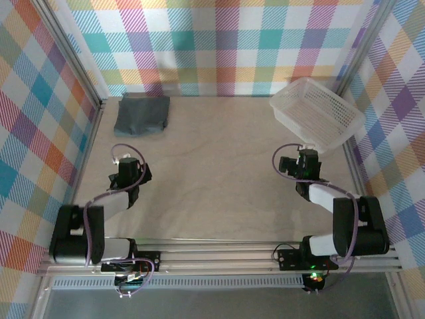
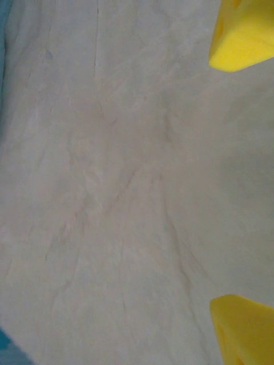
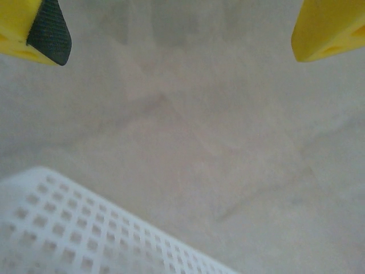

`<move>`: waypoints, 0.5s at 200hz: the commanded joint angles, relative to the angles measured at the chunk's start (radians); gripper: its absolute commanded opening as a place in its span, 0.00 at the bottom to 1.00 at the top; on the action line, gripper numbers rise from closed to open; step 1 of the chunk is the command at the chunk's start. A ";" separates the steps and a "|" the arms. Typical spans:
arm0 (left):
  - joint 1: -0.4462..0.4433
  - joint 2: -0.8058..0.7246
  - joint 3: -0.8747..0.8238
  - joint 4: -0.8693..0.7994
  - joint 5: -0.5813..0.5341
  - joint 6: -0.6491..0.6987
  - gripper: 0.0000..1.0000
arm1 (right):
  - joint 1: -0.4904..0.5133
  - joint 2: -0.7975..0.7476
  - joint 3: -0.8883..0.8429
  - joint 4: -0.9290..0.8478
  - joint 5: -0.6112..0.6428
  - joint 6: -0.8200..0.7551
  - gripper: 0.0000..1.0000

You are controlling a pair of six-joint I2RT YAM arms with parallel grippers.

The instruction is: Fold and stack the t-shirts

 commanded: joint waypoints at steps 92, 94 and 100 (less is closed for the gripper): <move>-0.056 0.200 -0.032 0.537 0.065 0.130 1.00 | -0.040 0.151 -0.080 0.498 -0.162 -0.073 1.00; -0.056 0.194 -0.029 0.516 0.066 0.125 1.00 | -0.039 0.153 -0.082 0.503 -0.162 -0.074 1.00; -0.055 0.196 -0.024 0.512 0.065 0.124 1.00 | -0.037 0.153 -0.081 0.500 -0.160 -0.074 1.00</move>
